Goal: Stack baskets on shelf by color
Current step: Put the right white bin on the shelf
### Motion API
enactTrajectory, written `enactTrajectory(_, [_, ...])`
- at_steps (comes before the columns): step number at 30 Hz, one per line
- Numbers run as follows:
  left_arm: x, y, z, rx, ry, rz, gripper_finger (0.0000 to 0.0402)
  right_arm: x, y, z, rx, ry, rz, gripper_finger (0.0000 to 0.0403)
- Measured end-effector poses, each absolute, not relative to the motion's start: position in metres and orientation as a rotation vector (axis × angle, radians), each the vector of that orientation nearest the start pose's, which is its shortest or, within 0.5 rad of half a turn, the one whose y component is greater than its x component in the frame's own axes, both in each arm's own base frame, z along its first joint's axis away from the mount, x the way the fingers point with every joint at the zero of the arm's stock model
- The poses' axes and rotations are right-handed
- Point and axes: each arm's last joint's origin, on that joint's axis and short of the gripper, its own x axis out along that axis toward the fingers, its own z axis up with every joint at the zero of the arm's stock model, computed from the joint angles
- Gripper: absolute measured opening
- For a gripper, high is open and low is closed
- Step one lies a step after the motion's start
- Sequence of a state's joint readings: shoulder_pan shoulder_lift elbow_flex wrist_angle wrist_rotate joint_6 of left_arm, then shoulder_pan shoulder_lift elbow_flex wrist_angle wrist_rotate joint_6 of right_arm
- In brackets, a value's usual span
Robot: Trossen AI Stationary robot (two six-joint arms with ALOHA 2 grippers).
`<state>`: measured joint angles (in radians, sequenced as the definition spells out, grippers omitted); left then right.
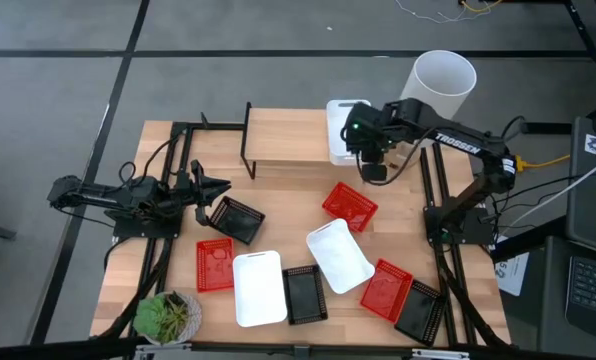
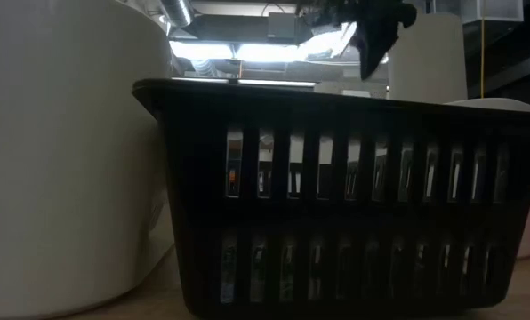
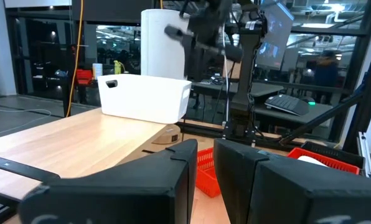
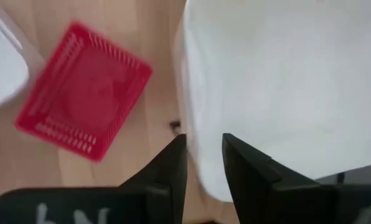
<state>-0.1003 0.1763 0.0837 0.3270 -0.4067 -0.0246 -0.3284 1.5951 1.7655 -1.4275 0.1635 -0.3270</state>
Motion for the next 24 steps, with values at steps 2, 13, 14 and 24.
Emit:
enactTrajectory(2, [0.102, 0.001, 0.209, -0.084, -0.232, 0.302, 0.0046, 0.269, -0.093, 0.394, -0.177, 1.262, -0.225, 0.0101])
enactTrajectory(13, [0.102, 0.001, 0.209, -0.084, -0.232, 0.302, 0.0046, 0.256, -0.062, 0.458, 0.047, 0.965, 0.066, 0.0101])
enactTrajectory(14, [0.102, 0.001, 0.209, -0.084, -0.231, 0.302, 0.0046, 0.258, -0.06, 0.459, 0.05, 0.939, 0.087, 0.0101])
enactTrajectory(24, [0.102, 0.001, 0.208, -0.083, -0.227, 0.302, 0.0046, 0.276, -0.039, 0.44, 0.013, 0.941, 0.243, 0.0101])
